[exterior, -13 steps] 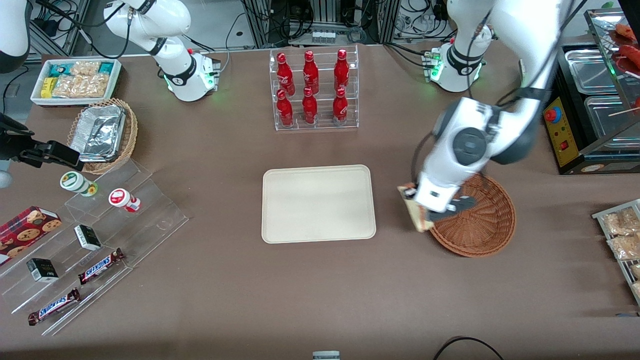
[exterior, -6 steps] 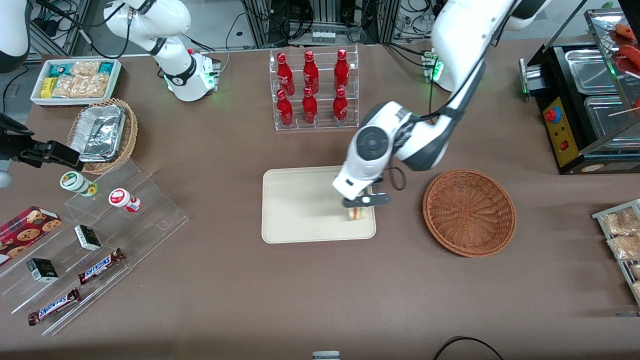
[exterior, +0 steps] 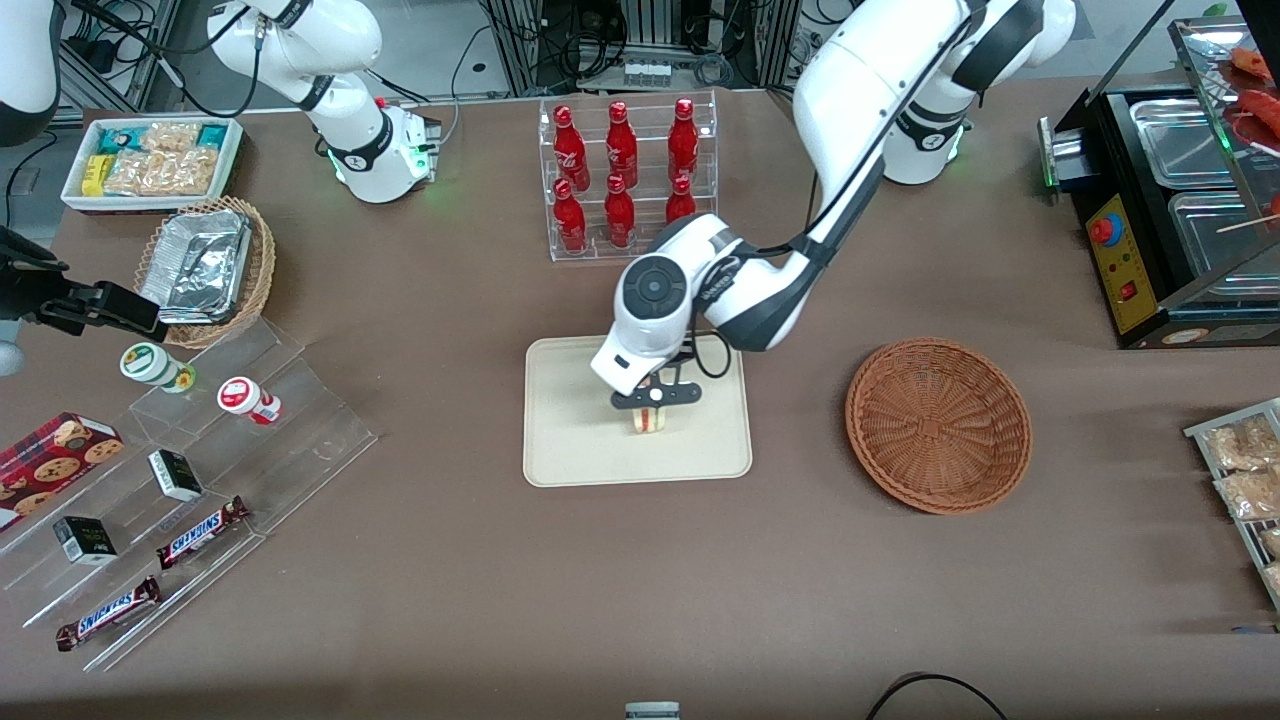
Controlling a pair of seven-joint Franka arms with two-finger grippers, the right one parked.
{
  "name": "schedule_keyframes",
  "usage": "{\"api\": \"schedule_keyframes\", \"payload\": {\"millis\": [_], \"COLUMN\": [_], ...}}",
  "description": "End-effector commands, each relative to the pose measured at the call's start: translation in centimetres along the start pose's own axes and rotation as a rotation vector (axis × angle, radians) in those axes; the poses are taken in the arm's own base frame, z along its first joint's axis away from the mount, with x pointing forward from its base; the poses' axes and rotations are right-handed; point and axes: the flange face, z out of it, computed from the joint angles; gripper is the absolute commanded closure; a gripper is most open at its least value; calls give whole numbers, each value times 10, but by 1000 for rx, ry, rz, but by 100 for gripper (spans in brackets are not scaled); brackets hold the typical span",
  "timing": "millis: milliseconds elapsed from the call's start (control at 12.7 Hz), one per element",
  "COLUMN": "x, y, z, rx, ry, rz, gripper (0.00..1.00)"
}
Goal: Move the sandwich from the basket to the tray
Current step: 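Carry the sandwich with the left gripper over the cream tray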
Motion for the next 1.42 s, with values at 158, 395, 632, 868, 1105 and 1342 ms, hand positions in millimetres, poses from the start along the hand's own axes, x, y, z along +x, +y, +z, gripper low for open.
{"api": "schedule_keyframes", "payload": {"millis": [158, 395, 632, 868, 1105, 1342], "x": [5, 6, 8, 9, 10, 15], "y": [21, 22, 21, 22, 22, 24], "z": [18, 20, 25, 28, 22, -13], "rx": [46, 47, 48, 47, 42, 18], "ry": [47, 47, 46, 45, 49, 69], "rz": [-29, -37, -42, -65, -66, -79], "gripper": [100, 100, 100, 7, 0, 0]}}
